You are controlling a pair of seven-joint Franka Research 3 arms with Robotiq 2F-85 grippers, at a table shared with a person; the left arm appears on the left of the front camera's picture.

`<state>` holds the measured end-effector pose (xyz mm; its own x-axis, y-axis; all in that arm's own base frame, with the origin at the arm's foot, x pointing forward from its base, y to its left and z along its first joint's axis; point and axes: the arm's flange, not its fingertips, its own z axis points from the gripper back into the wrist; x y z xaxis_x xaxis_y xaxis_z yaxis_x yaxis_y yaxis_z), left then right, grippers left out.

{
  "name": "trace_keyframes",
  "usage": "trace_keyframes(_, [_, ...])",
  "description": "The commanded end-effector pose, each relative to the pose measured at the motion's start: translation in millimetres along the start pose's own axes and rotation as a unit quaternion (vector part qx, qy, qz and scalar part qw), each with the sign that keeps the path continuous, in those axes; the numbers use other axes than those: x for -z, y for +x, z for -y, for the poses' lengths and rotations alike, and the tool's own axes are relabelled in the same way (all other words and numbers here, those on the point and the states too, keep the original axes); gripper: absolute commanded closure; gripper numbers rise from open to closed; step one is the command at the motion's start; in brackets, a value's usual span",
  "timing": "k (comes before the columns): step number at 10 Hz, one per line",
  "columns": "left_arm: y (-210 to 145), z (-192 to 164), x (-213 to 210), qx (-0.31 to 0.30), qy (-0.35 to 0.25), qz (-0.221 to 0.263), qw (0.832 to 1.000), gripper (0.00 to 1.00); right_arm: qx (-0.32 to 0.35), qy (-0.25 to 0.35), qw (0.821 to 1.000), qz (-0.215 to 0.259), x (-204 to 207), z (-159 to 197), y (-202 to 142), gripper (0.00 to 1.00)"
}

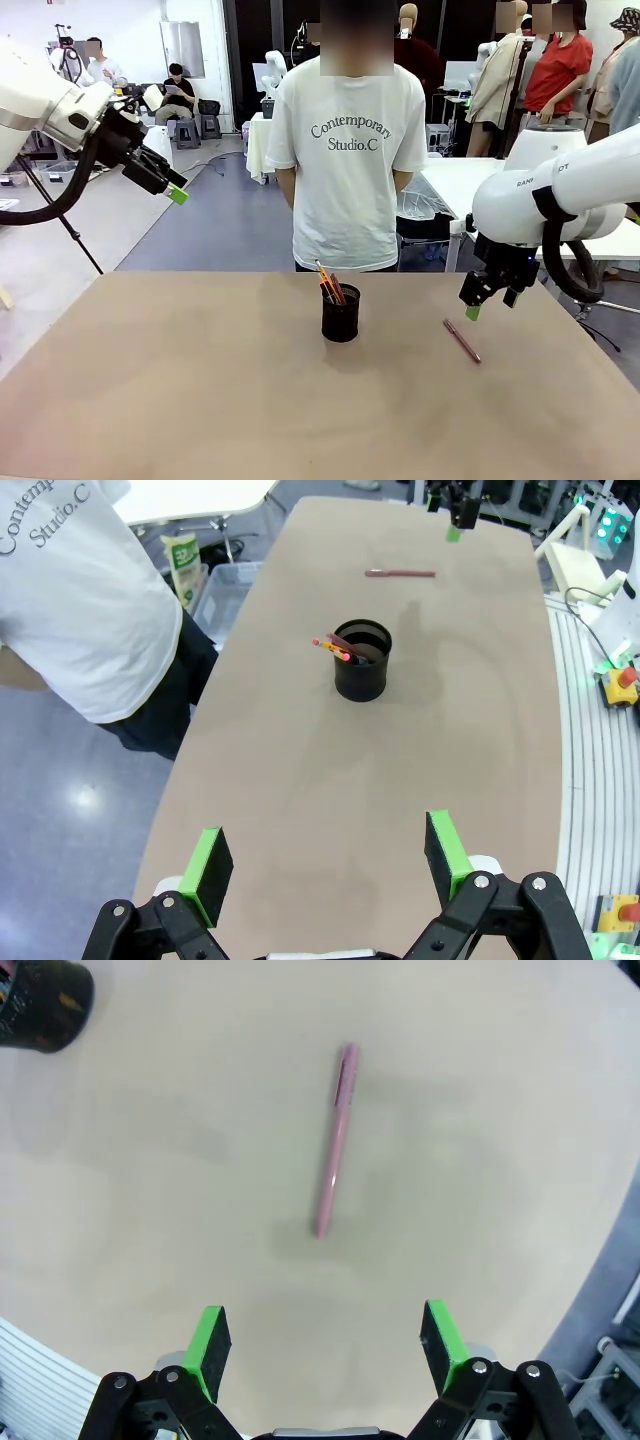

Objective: Place the pens into the pen holder.
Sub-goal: Pick up a writing instrument from the table and place it into the Pen holder.

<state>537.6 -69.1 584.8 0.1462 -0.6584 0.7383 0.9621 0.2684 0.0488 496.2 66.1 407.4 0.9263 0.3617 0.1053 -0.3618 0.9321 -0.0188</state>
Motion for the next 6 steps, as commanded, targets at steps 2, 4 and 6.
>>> trace_keyframes(2, [-0.2, -2.2, -2.0, 0.007, 0.002, 0.0, 1.0, 0.0, 0.001, -0.003, 1.0, 0.006, -3.2, 1.8, 1.6, 0.0])
trace_keyframes(4, [-0.2, -2.2, -2.0, 0.007, 0.002, 0.0, 1.0, 0.0, 0.0, 0.0, 1.0, 0.0, -0.5, 0.3, 0.2, 0.0])
trace_keyframes(6, [-0.2, -2.2, -2.0, 0.007, 0.002, 0.0, 1.0, 0.0, 0.016, 0.002, 1.0, -0.026, 27.5, -24.9, 46.4, 0.0])
